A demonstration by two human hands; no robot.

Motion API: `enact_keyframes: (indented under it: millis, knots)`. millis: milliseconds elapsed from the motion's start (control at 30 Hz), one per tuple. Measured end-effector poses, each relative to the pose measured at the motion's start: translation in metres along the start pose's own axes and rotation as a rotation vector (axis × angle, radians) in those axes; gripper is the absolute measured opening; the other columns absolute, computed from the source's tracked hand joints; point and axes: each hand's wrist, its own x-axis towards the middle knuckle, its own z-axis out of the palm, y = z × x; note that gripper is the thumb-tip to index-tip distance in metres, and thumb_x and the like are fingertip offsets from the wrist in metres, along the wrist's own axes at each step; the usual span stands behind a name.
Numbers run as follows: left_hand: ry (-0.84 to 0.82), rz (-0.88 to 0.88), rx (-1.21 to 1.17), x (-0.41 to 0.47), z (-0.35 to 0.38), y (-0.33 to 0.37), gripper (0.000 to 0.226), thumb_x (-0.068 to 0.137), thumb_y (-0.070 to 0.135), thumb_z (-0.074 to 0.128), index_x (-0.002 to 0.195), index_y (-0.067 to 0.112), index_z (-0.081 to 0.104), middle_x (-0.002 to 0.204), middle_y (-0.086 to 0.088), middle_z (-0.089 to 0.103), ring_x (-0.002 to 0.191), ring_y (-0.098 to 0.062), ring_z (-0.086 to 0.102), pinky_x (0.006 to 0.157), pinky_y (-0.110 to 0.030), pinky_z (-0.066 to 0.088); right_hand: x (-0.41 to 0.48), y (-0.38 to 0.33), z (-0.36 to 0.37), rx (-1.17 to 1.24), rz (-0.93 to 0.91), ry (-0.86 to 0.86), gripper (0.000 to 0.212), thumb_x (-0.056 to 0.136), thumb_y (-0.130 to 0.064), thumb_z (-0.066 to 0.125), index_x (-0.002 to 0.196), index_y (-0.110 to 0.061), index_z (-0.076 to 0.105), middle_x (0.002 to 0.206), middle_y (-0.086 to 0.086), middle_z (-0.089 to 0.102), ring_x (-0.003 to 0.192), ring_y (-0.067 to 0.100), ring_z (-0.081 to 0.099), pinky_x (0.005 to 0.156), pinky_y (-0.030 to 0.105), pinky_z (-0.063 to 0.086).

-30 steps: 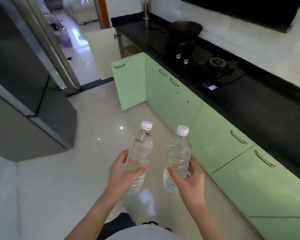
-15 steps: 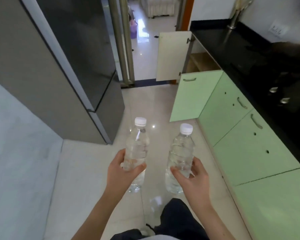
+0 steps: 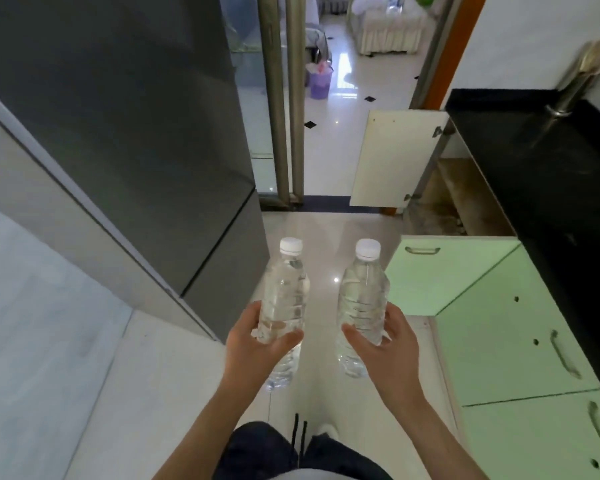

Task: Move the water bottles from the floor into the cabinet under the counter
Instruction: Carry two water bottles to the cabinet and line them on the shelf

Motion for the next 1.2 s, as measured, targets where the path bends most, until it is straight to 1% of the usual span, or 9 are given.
enact_keyframes:
  millis: [133,267,400,567,700,767,900,1067,1200]
  knots:
    - [0.01,-0.019,-0.009,0.069,0.022,0.024,0.041,0.069,0.023,0.087,0.099,0.028,0.061,0.085,0.012,0.068,0.074,0.01,0.063,0.058,-0.004,0.045,0.076,0.001,0.007,-0.022,0.003,0.001,0.048,0.073,-0.01,0.086,0.114,-0.02,0.064,0.102,-0.01,0.072,0.089,-0.002,0.068,0.074,0.017,0.057]
    - [-0.003,-0.055,-0.01,0.148,0.043,0.028,0.041,0.067,0.024,0.088,0.099,0.025,0.062,0.085,0.011,0.068,0.072,0.01,0.062,0.058,-0.004,0.045,0.148,0.015,0.027,-0.044,0.055,0.034,0.044,0.072,-0.011,0.087,0.11,-0.019,0.065,0.096,-0.008,0.073,0.087,0.009,0.071,0.076,0.031,0.06]
    - [-0.052,-0.03,-0.018,0.246,0.063,0.046,0.04,0.066,0.02,0.089,0.098,0.019,0.064,0.084,0.009,0.068,0.069,0.009,0.062,0.057,-0.004,0.044,0.23,0.014,0.052,-0.066,0.071,0.097,0.044,0.073,-0.018,0.087,0.111,-0.02,0.066,0.097,-0.007,0.073,0.089,0.011,0.07,0.078,0.034,0.06]
    - [-0.202,0.075,-0.046,0.383,0.082,0.1,0.046,0.065,0.019,0.09,0.103,0.021,0.065,0.092,0.007,0.07,0.079,0.006,0.065,0.06,-0.006,0.048,0.335,-0.022,0.076,-0.049,0.042,0.234,0.046,0.073,-0.022,0.087,0.114,-0.021,0.065,0.1,-0.006,0.072,0.09,0.009,0.069,0.074,0.021,0.058]
    - [-0.334,0.146,-0.015,0.478,0.107,0.145,0.051,0.066,0.026,0.089,0.109,0.03,0.062,0.099,0.011,0.069,0.086,0.007,0.065,0.068,-0.012,0.051,0.403,-0.049,0.079,0.006,0.07,0.366,0.044,0.073,-0.022,0.087,0.105,-0.038,0.06,0.092,-0.021,0.07,0.087,-0.003,0.067,0.067,0.01,0.053]
    - [-0.404,0.152,-0.011,0.512,0.124,0.161,0.055,0.068,0.026,0.089,0.114,0.03,0.061,0.103,0.013,0.069,0.09,0.004,0.066,0.076,-0.02,0.054,0.429,-0.054,0.077,0.011,0.104,0.438,0.046,0.074,-0.023,0.086,0.108,-0.039,0.059,0.096,-0.019,0.07,0.087,-0.004,0.067,0.067,0.01,0.052]
    - [-0.507,0.103,-0.014,0.563,0.173,0.179,0.049,0.069,0.019,0.087,0.111,0.029,0.064,0.1,0.011,0.071,0.086,0.0,0.068,0.079,-0.029,0.057,0.482,-0.048,0.064,0.009,0.188,0.539,0.045,0.072,-0.024,0.088,0.098,-0.043,0.056,0.097,-0.02,0.067,0.087,-0.002,0.066,0.071,0.012,0.049]
    - [-0.546,0.05,-0.013,0.613,0.243,0.198,0.047,0.066,0.015,0.089,0.103,0.031,0.065,0.094,0.011,0.072,0.083,0.0,0.069,0.071,-0.022,0.054,0.564,-0.033,0.036,0.037,0.279,0.591,0.041,0.072,-0.018,0.088,0.091,-0.037,0.058,0.091,-0.013,0.069,0.079,-0.004,0.067,0.062,0.012,0.05]
    - [-0.598,0.046,0.015,0.661,0.29,0.24,0.044,0.066,0.014,0.088,0.102,0.027,0.067,0.092,0.008,0.073,0.082,-0.003,0.07,0.069,-0.019,0.053,0.632,-0.04,0.005,0.05,0.287,0.621,0.044,0.074,-0.017,0.087,0.103,-0.03,0.057,0.091,-0.013,0.067,0.076,-0.016,0.063,0.057,0.006,0.049]
